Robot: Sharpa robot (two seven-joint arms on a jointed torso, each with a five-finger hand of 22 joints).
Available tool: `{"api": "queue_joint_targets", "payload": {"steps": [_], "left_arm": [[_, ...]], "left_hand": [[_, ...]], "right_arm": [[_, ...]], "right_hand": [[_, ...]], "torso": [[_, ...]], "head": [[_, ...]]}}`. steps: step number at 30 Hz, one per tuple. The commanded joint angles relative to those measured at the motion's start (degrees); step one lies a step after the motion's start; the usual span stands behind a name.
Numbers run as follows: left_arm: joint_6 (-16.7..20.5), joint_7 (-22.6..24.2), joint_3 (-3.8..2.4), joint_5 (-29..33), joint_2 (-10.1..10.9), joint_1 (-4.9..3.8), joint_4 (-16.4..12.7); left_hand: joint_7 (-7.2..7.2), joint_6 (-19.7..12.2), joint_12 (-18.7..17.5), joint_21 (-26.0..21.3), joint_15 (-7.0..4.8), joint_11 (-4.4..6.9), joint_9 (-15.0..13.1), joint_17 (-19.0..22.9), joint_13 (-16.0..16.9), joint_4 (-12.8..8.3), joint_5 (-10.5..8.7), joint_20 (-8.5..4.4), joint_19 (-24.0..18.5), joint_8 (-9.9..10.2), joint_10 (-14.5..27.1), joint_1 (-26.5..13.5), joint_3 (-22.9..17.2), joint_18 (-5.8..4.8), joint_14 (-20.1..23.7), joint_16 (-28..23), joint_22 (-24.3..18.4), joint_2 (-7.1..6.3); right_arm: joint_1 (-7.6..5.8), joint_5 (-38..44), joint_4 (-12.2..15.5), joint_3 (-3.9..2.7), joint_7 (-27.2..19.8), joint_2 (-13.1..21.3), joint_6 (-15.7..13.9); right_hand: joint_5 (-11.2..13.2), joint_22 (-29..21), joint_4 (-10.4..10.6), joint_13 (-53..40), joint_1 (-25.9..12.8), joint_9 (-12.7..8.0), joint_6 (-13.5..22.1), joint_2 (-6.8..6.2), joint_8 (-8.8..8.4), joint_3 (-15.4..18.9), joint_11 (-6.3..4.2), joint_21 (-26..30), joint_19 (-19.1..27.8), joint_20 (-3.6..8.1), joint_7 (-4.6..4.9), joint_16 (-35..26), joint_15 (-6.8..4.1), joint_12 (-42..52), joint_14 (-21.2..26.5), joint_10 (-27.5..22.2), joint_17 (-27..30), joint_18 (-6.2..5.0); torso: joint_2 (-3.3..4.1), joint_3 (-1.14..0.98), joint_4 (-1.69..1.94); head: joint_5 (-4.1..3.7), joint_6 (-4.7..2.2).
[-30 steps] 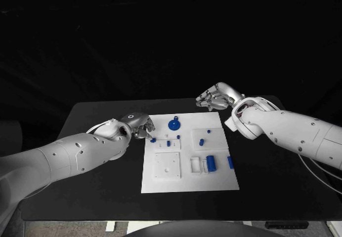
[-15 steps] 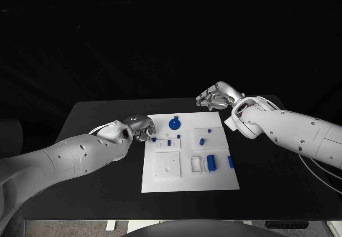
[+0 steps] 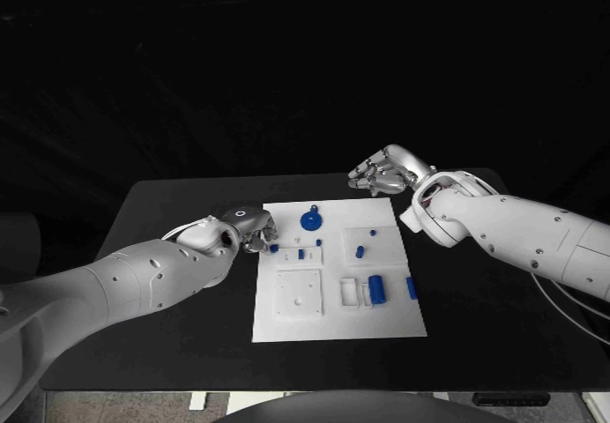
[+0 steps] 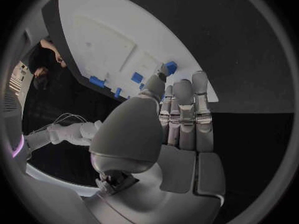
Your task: Assemble the parts on the task board
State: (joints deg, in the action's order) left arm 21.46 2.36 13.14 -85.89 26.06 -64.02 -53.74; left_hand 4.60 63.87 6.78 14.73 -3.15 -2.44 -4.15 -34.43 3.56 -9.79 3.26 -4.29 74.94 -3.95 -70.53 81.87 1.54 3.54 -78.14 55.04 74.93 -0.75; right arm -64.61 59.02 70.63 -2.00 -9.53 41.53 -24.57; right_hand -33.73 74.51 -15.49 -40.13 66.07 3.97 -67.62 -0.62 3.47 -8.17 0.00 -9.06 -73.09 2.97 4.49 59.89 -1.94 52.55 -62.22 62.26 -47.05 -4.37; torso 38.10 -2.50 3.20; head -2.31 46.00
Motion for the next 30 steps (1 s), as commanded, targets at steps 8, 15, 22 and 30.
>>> {"api": "queue_joint_targets", "payload": {"steps": [8,15,22,30], "left_arm": [[-0.6,0.4,0.00,-0.5,-1.8,1.23,2.8],[-1.4,0.5,-0.02,-0.2,-3.0,1.80,4.6],[-2.5,0.5,-0.02,-0.2,-3.7,2.46,5.3],[-2.4,0.8,0.02,0.1,-4.0,2.92,6.5]], "left_hand": [[0.13,0.3,-0.4,0.6,-0.27,0.14,0.1,-0.2,0.0,-1.1,0.45,-0.32,0.3,0.3,-0.4,-0.2,0.2,0.41,-0.1,0.4,1.1,1.20],[0.08,0.4,-0.5,0.7,-0.25,0.15,0.1,-0.2,0.0,-1.2,0.40,-0.29,0.3,0.2,-0.3,-0.4,0.2,0.46,-0.2,0.5,1.1,1.51],[-0.16,1.5,-0.5,1.1,-0.46,0.49,0.0,-0.3,0.0,-1.9,0.26,-0.43,0.3,0.2,-1.1,-0.1,0.3,0.41,-0.4,0.8,1.2,2.61],[-0.65,5.3,-1.6,2.1,-1.18,1.59,-0.1,-0.2,0.0,-2.8,0.28,-0.91,0.3,0.2,-4.2,0.7,-0.3,0.18,-1.1,1.0,1.2,5.65]], "right_arm": [[0.00,0.5,0.3,-0.02,-0.5,-0.1,0.4],[0.00,0.5,0.4,-0.03,-0.5,-0.1,0.4],[0.00,0.5,0.5,-0.03,-0.5,-0.2,0.4],[0.00,0.5,0.6,-0.03,-0.5,-0.1,0.4]], "right_hand": [[-0.2,0.0,0.0,0.0,-0.4,0.0,0.2,-0.08,0.13,-0.2,-0.11,0.3,-0.2,0.23,0.09,-0.1,-0.18,-0.1,0.3,-0.2,0.0,0.28],[-0.2,0.0,0.0,0.0,-0.4,0.0,0.2,-0.08,0.13,-0.2,-0.11,0.3,-0.2,0.23,0.09,-0.1,-0.18,-0.1,0.3,-0.2,0.0,0.28],[-0.2,0.1,0.1,0.0,-0.4,0.0,0.2,-0.04,0.12,-0.3,-0.13,0.3,-0.2,0.24,0.07,0.0,-0.19,0.0,0.3,-0.1,0.0,0.29],[-0.2,0.1,0.1,0.0,-0.4,0.0,0.2,-0.04,0.12,-0.3,-0.13,0.3,-0.2,0.24,0.07,0.0,-0.19,0.0,0.3,-0.1,0.0,0.29]], "torso": [[0.06,0.01,-0.01],[0.01,-0.01,-0.03],[-0.03,-0.05,0.04],[-0.03,-0.06,0.05]], "head": [[-0.07,0.05],[-0.05,0.23],[-0.18,0.38],[-0.36,0.42]]}}
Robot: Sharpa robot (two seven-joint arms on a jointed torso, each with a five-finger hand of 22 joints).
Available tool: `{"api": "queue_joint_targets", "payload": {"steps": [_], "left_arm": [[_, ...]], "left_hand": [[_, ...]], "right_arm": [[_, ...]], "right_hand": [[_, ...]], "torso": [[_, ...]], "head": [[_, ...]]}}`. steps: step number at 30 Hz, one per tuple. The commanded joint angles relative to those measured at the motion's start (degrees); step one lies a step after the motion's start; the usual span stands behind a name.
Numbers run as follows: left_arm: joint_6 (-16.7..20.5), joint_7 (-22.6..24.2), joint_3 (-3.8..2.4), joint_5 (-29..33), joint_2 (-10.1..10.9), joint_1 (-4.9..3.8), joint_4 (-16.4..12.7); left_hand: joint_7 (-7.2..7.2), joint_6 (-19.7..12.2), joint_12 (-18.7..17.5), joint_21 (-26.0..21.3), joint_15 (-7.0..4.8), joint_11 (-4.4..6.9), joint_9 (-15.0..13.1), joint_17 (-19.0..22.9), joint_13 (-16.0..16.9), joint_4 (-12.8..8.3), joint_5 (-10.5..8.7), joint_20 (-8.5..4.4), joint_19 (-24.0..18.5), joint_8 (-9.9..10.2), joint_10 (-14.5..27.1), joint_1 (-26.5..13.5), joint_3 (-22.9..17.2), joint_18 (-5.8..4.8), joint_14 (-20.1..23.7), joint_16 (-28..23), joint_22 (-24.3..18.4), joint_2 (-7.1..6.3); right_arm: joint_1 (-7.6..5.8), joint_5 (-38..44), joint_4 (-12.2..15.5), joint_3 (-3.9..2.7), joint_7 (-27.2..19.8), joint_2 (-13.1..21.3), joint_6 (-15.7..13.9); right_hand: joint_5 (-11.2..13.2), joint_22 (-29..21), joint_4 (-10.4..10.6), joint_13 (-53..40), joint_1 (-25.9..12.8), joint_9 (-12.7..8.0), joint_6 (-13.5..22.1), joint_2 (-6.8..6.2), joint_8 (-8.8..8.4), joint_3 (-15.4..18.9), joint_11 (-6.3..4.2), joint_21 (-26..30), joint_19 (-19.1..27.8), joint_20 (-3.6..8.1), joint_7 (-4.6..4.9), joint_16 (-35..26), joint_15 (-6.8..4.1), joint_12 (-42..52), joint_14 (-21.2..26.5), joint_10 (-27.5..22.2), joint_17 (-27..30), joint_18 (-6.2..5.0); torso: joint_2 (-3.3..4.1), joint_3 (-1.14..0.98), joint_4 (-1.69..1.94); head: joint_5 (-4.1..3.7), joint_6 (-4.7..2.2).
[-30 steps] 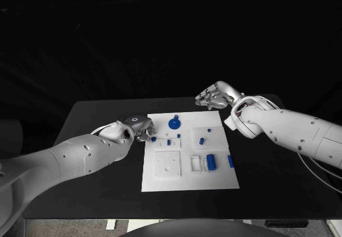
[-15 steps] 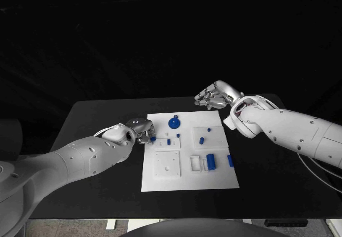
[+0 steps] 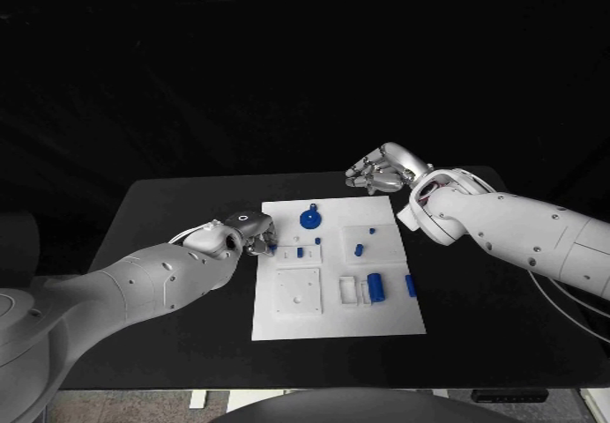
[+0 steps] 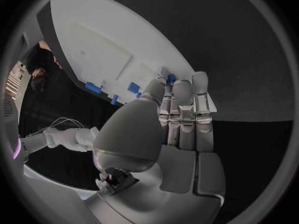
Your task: Assemble the parts on the task board
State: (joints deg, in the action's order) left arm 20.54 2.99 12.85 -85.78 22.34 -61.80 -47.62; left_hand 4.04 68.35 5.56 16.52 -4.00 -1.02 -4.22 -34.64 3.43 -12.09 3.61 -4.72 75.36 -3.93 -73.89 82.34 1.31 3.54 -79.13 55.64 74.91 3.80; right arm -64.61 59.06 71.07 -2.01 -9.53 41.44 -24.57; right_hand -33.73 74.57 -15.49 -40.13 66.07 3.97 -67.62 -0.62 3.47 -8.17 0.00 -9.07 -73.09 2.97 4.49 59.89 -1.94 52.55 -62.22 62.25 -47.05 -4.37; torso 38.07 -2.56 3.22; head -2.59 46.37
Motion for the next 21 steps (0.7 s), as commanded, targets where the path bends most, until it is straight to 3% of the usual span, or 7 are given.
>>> {"api": "queue_joint_targets", "payload": {"steps": [1,6,11,21], "left_arm": [[-1.4,0.2,0.31,0.1,-0.3,0.72,0.4],[-0.1,0.5,0.34,0.6,-0.4,0.81,0.6],[1.1,0.8,0.34,1.5,-0.3,0.84,0.7],[2.5,1.1,0.30,4.5,0.9,0.83,0.2]], "left_hand": [[-0.13,1.2,-0.5,0.4,-0.36,0.27,-0.1,0.0,0.1,-0.6,-0.06,-0.52,-0.1,0.2,-1.1,0.3,-0.1,0.17,-0.2,0.4,1.2,1.33],[0.24,3.5,-1.2,1.4,-0.39,0.70,0.0,0.0,0.1,-1.5,-0.74,-0.75,0.2,0.2,-2.9,1.1,-1.7,0.26,-1.0,0.6,1.3,2.85],[0.41,3.7,-1.6,2.1,0.08,0.46,0.0,-0.1,0.1,-1.2,-0.85,-0.57,0.3,0.2,-4.0,0.2,-4.1,0.70,-1.6,0.6,1.2,4.33],[0.37,3.3,-1.9,2.9,0.10,0.54,-0.2,-0.4,0.1,-0.5,-0.85,-0.38,0.2,0.2,-5.3,-2.0,-8.2,1.07,-1.9,0.3,1.1,3.57]], "right_arm": [[0.00,0.5,0.2,-0.02,-0.5,0.0,0.4],[0.00,0.5,0.2,-0.02,-0.5,0.0,0.4],[0.00,0.5,0.2,-0.02,-0.5,0.0,0.4],[0.00,0.5,0.2,-0.02,-0.5,0.1,0.5]], "right_hand": [[-0.2,0.1,0.1,0.0,-0.4,0.0,0.2,-0.04,0.12,-0.3,-0.13,0.3,-0.2,0.24,0.07,0.0,-0.19,-0.1,0.3,-0.1,0.0,0.29],[-0.2,0.1,0.1,0.0,-0.4,0.0,0.2,-0.04,0.12,-0.3,-0.13,0.3,-0.2,0.24,0.07,0.0,-0.19,-0.1,0.3,-0.1,0.0,0.29],[-0.3,0.1,0.1,-0.1,-0.5,0.0,0.2,-0.03,0.11,-0.2,-0.14,0.3,-0.2,0.24,0.06,0.0,-0.19,0.0,0.3,-0.1,0.0,0.30],[-0.3,0.1,0.2,-0.1,-0.4,0.0,0.1,0.04,0.12,-0.3,-0.15,0.3,-0.2,0.25,0.04,0.0,-0.20,0.0,0.3,-0.1,0.0,0.30]], "torso": [[0.00,0.00,0.04],[-0.04,-0.01,0.03],[-0.04,-0.02,0.02],[-0.08,-0.03,0.11]], "head": [[-0.10,0.04],[-0.06,0.05],[-0.15,0.09],[-0.45,-0.02]]}}
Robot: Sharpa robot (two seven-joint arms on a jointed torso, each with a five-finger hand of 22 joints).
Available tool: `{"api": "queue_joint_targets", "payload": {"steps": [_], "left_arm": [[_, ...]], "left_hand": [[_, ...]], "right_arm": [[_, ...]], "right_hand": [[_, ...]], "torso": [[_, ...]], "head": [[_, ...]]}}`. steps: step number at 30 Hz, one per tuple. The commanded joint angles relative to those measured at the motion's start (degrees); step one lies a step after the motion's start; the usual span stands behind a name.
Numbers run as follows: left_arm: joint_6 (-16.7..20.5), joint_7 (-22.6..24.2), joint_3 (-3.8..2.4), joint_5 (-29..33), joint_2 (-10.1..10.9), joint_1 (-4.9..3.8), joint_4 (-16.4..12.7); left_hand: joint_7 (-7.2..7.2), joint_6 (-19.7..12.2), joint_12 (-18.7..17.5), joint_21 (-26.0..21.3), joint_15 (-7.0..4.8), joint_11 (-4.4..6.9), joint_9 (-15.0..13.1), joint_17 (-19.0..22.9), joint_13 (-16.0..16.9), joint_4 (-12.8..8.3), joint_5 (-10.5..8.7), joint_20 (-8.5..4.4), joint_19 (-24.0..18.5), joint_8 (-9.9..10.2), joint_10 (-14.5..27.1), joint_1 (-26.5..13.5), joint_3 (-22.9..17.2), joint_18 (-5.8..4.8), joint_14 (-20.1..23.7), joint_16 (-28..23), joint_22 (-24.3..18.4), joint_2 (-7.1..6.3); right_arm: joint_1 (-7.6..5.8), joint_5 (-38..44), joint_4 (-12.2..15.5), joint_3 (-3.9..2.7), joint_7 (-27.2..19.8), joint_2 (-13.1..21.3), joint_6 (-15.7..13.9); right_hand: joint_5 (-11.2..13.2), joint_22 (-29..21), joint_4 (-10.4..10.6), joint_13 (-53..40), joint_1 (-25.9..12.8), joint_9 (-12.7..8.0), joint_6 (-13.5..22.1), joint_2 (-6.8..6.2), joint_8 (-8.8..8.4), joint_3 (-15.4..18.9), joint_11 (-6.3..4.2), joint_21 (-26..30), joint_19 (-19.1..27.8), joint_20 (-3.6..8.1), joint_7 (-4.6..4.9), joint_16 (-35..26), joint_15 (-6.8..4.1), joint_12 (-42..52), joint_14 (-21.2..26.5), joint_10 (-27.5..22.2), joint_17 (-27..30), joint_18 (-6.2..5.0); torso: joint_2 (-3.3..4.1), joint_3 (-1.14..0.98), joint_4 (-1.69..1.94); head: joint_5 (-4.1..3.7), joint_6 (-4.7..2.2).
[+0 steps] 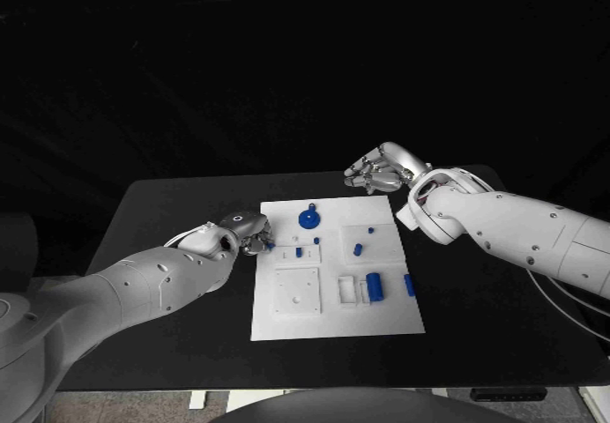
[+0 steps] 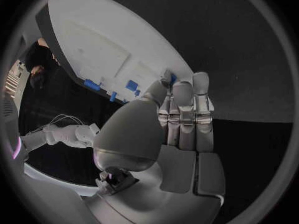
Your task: Assemble the parts on the task board
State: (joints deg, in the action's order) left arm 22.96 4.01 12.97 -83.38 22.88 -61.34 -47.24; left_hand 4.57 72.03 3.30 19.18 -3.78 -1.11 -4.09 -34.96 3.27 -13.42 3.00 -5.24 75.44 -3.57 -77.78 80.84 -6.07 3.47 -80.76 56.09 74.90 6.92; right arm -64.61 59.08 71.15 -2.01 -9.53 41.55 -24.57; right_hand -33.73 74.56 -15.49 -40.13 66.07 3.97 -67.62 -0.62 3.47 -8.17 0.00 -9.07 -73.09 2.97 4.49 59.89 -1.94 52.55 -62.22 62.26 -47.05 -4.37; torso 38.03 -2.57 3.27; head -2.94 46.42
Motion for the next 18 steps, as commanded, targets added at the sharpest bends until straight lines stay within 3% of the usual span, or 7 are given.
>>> {"api": "queue_joint_targets", "payload": {"steps": [1,7,14,18], "left_arm": [[0.2,0.1,0.18,2.5,0.6,0.36,-0.2],[0.7,0.5,-0.43,5.2,2.1,0.29,-1.6],[-0.2,0.6,-2.42,8.5,3.8,-0.10,-4.2],[-1.3,0.2,-3.67,11.5,5.3,-0.85,-6.4]], "left_hand": [[-0.20,-0.6,0.3,0.2,-0.14,0.62,-0.3,-0.1,0.2,1.2,-0.25,0.12,0.1,-0.2,-1.4,-0.7,-1.0,1.10,-0.2,-0.2,1.1,0.47],[-0.39,-0.9,0.3,0.1,-0.36,0.71,-0.6,-0.2,0.2,2.8,-0.25,-0.12,0.2,-0.3,-1.9,-1.0,-1.9,0.83,-0.3,-0.5,1.0,0.05],[-0.71,-1.1,0.4,-0.4,-0.49,0.83,-1.3,-0.4,0.3,5.4,-0.25,-0.33,0.5,-0.3,-2.4,-0.6,-2.7,0.44,-0.5,-0.9,0.9,-0.70],[-0.98,-1.1,0.4,-0.6,-0.53,0.95,-1.7,-0.6,0.3,6.6,-0.24,-0.35,0.6,-0.3,-2.9,-0.7,-3.0,0.39,-0.5,-1.0,0.9,-0.89]], "right_arm": [[0.00,0.4,0.2,-0.03,-0.5,0.0,0.5],[0.00,0.8,0.5,-0.03,-0.5,0.1,0.4],[0.00,2.0,1.3,-0.03,-0.6,0.2,0.2],[0.00,3.1,1.9,-0.03,-0.7,0.3,0.1]], "right_hand": [[-0.3,0.1,0.1,-0.1,-0.4,0.0,0.1,0.04,0.12,-0.3,-0.15,0.3,-0.2,0.25,0.04,0.0,-0.20,0.0,0.3,-0.2,0.0,0.29],[-0.3,0.1,0.1,-0.1,-0.4,0.0,0.1,0.04,0.12,-0.3,-0.15,0.3,-0.2,0.25,0.04,0.0,-0.20,0.0,0.3,-0.2,0.0,0.29],[-0.3,0.1,0.1,0.0,-0.4,0.0,0.1,0.03,0.12,-0.4,-0.15,0.3,-0.2,0.26,0.05,0.0,-0.21,-0.1,0.2,-0.1,0.0,0.29],[-0.3,0.1,0.0,0.0,-0.3,0.0,0.1,0.02,0.13,-0.5,-0.17,0.3,-0.3,0.28,0.04,0.0,-0.23,-0.1,0.2,-0.1,0.0,0.27]], "torso": [[-0.04,-0.01,0.05],[-0.03,0.01,0.03],[-0.04,-0.05,0.08],[-0.06,-0.07,0.09]], "head": [[-0.10,-0.09],[-0.12,-0.21],[-0.11,-0.44],[-0.17,-0.62]]}}
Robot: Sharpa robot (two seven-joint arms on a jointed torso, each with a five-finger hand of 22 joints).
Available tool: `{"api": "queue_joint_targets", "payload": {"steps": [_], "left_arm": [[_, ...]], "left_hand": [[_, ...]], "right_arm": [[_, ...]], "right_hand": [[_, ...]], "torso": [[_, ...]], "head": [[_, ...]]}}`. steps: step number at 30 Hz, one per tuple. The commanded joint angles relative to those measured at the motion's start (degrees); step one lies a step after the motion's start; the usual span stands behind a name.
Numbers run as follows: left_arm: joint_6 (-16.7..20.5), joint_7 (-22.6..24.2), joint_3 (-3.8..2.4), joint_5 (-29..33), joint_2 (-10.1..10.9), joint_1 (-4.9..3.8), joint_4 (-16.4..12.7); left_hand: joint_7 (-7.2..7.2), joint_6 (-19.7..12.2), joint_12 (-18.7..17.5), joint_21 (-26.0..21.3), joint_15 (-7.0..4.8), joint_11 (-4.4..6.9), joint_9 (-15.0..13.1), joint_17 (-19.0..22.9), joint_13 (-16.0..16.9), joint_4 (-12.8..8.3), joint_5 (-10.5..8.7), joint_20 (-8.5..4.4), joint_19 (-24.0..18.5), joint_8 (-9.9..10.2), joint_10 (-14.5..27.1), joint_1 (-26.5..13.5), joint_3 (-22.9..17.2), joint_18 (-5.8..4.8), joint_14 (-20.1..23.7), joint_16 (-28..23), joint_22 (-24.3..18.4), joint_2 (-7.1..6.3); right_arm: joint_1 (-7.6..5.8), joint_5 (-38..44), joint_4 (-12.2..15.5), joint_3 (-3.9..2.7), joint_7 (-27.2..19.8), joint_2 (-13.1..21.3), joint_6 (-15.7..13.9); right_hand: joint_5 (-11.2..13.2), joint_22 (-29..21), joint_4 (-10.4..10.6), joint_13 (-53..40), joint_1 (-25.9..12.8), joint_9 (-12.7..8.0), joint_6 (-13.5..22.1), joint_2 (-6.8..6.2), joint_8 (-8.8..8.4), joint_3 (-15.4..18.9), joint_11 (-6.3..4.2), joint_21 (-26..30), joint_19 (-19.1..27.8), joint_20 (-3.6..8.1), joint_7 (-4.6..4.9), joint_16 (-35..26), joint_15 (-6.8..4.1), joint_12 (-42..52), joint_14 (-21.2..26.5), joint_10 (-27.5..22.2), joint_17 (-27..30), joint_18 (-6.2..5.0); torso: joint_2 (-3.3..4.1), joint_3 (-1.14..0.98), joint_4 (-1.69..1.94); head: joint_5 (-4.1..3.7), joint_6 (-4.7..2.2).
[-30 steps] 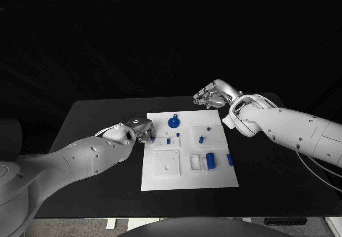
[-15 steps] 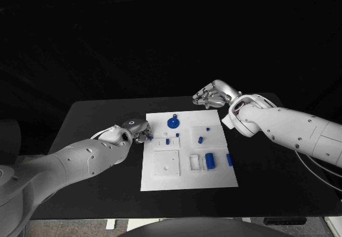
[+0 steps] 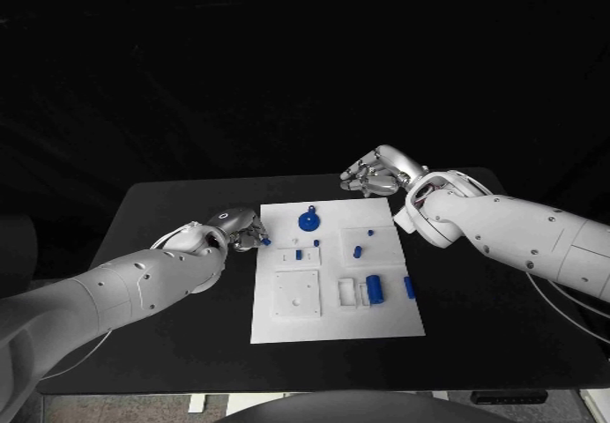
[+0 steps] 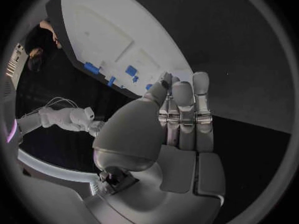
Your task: Assemble the parts on the task board
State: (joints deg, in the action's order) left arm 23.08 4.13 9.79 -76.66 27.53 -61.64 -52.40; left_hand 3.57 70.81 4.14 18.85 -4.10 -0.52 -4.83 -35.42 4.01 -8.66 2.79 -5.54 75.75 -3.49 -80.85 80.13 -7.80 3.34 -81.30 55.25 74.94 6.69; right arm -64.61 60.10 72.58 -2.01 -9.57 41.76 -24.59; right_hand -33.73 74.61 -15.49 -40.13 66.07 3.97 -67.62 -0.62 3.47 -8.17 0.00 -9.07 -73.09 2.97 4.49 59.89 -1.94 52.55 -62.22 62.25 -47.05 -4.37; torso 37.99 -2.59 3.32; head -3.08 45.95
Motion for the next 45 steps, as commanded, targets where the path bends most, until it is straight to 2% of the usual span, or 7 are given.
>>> {"api": "queue_joint_targets", "payload": {"steps": [1,6,13,26,32,38,45], "left_arm": [[-1.9,0.0,-0.78,6.0,1.0,-0.78,-1.9],[-5.2,-1.1,-2.00,12.8,3.3,-2.20,-5.7],[-11.6,-2.8,-2.60,21.7,6.6,-4.59,-12.4],[-23.1,-6.4,-2.67,39.7,8.7,-5.69,-20.7],[-26.1,-7.2,-2.66,46.6,8.8,-5.73,-21.8],[-27.8,-7.6,-2.66,49.4,8.8,-5.73,-22.2],[-28.7,-8.4,-2.66,51.0,8.8,-5.73,-21.9]], "left_hand": [[-0.15,0.2,-0.4,-0.3,-0.25,0.42,-1.1,-0.1,-0.5,2.2,-0.04,-0.05,0.3,-0.5,-0.1,-0.2,-1.3,0.49,0.0,-0.1,0.9,-0.63],[-0.20,0.0,-0.4,-0.6,-0.29,0.44,-2.4,-0.3,-0.5,3.3,-0.03,-0.15,0.3,-0.4,-0.3,0.1,-2.0,0.30,0.1,-0.3,0.9,-0.91],[-0.37,-0.2,-0.4,-0.9,-0.33,0.48,-3.9,-0.5,-0.4,4.5,-0.03,-0.21,0.3,-0.4,-0.5,-0.2,-2.9,0.13,0.3,-0.5,1.0,-1.07],[-1.06,0.6,0.6,-0.9,-0.61,1.00,-8.0,-1.0,-0.2,3.9,0.09,-0.41,0.1,-0.8,-2.2,-2.5,-4.4,-0.19,0.5,-0.2,1.1,-0.28],[-1.41,-2.1,4.1,-0.5,-0.75,1.32,-16.9,-1.5,0.0,0.9,1.87,-0.54,-0.1,-4.2,-1.5,-6.7,-7.6,-0.30,1.1,0.8,1.1,0.03],[-1.77,-5.9,8.9,0.3,-0.85,1.87,-29.8,-1.4,0.1,-3.6,8.38,-0.73,-0.5,-8.2,0.1,-13.5,-12.4,-0.33,1.4,1.5,1.2,-0.39],[-1.88,-5.4,10.7,0.8,-1.11,1.85,-33.3,-1.2,0.2,-5.1,12.32,-0.83,-0.7,-8.0,0.2,-15.4,-13.6,-0.29,1.4,1.9,1.1,-0.70]], "right_arm": [[0.00,2.3,0.7,-0.03,-0.7,0.1,0.1],[0.00,3.8,1.7,-0.03,-0.9,0.1,0.0],[0.02,6.9,3.0,-0.02,-1.0,0.0,0.0],[0.17,15.2,7.1,0.54,-0.9,-0.8,0.7],[0.18,19.8,9.2,1.33,-0.6,-0.9,0.6],[0.19,23.7,11.1,2.27,-0.5,-0.7,1.0],[0.19,27.5,13.8,3.77,-0.6,0.2,2.0]], "right_hand": [[-0.2,0.1,-0.1,0.0,-0.1,0.0,0.1,0.00,0.13,-0.5,-0.17,0.3,-0.3,0.29,0.06,0.0,-0.24,-0.1,0.2,-0.1,0.0,0.27],[-0.1,0.2,-0.4,0.1,0.3,0.0,0.0,-0.03,0.12,-0.8,-0.17,0.2,-0.3,0.32,0.09,0.0,-0.26,-0.2,0.2,-0.1,0.0,0.23],[0.3,0.5,-0.7,0.2,0.9,0.0,-0.1,-0.25,0.12,-1.3,-0.17,0.0,-0.2,0.38,0.13,-0.1,-0.31,-0.3,0.2,0.0,0.0,0.16],[1.8,1.3,-0.8,0.4,2.6,-0.1,0.3,-1.17,0.11,-2.7,-0.09,-0.7,0.0,0.40,0.39,-0.2,-0.31,-0.4,0.0,0.3,0.1,-0.09],[2.7,1.4,-0.8,0.5,3.9,-0.1,1.0,-2.00,0.09,-3.2,0.06,-1.3,0.3,0.33,0.68,-0.3,-0.23,-0.6,0.0,0.4,0.1,-0.30],[3.9,1.5,-0.8,0.7,5.3,-0.2,1.6,-3.00,0.08,-3.1,0.20,-2.0,0.6,0.23,0.92,-0.4,-0.13,-0.8,0.1,0.6,0.2,-0.48],[4.2,1.1,-0.8,0.9,6.0,-0.2,2.4,-3.43,0.12,-0.8,0.36,-2.4,1.2,-0.07,1.10,-0.6,0.13,-0.8,0.3,0.5,0.3,-0.57]], "torso": [[-0.01,-0.04,0.03],[-0.07,-0.10,0.00],[-0.19,-0.23,0.09],[-0.17,-0.28,0.07],[-0.16,-0.24,0.06],[-0.19,-0.23,0.08],[-0.17,-0.21,0.10]], "head": [[-0.02,-0.16],[-0.12,-0.39],[-0.01,-1.02],[0.29,-2.04],[0.48,-2.15],[0.76,-2.17],[1.08,-2.08]]}}
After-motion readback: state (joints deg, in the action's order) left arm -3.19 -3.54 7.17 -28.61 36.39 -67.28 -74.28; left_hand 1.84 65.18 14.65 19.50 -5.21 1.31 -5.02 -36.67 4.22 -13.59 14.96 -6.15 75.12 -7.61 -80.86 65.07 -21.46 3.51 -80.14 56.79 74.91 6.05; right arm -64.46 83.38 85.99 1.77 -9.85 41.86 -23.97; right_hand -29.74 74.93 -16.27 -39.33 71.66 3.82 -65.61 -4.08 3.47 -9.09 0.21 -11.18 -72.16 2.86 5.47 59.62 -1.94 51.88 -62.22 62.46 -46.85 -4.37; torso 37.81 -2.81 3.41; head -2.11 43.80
